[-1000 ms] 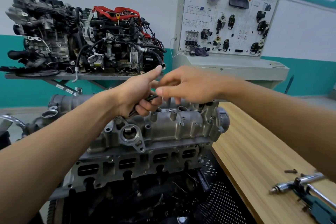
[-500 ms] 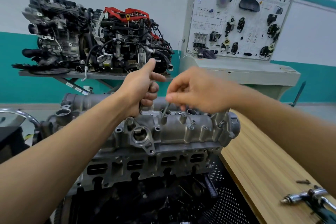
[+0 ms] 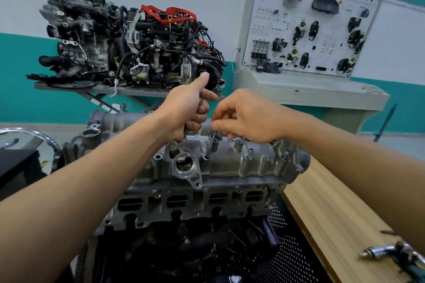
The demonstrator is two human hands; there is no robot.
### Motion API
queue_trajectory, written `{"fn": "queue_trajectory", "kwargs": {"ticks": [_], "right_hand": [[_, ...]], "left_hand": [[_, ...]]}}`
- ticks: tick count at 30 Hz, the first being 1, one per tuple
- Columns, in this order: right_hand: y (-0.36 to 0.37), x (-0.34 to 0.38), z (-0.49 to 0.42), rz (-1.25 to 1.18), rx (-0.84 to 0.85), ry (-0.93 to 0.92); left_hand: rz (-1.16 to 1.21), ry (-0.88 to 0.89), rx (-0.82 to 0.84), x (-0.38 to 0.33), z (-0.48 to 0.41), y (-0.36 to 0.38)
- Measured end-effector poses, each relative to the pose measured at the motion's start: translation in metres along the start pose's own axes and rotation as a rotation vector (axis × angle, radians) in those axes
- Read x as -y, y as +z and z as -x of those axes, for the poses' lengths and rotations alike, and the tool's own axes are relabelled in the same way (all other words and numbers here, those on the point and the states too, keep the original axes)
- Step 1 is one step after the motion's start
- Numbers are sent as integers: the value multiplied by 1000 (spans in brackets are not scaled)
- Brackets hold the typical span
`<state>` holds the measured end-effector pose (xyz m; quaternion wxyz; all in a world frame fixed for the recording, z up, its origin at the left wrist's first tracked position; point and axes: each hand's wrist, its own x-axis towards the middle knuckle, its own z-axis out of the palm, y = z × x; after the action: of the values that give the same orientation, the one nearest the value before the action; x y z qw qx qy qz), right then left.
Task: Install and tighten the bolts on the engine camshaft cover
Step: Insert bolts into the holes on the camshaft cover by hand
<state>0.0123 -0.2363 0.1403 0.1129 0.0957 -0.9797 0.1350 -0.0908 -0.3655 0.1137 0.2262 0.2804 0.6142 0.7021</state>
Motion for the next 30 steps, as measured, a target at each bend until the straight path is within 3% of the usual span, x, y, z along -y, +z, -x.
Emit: {"fn": "queue_trajectory", "kwargs": {"ticks": [5,10,15,17,19,23,26,30], "right_hand": [[26,13,4,190,104,-61],[41,25,7,628,10,-30],[37,26,4,499,-8,55],[28,26,5,452,111,-14],[26,27,6,513,209,-64],[36,32,-4,749,116,-61],[34,38,-9,671,81,-64],[19,33,-8,627,252,-81]], "left_hand": [[30,-12,-8,1,-3,0],[23,-14,-13,1,-2,-1],[9,-10,-13,2,-2,-1],[5,-8,-20,2,-1,-1],[9,-10,-13,2,-1,0],[17,-4,-26,1,2,0],[19,13,-53,0,3,0],[70,14,-47,0,3,0]]}}
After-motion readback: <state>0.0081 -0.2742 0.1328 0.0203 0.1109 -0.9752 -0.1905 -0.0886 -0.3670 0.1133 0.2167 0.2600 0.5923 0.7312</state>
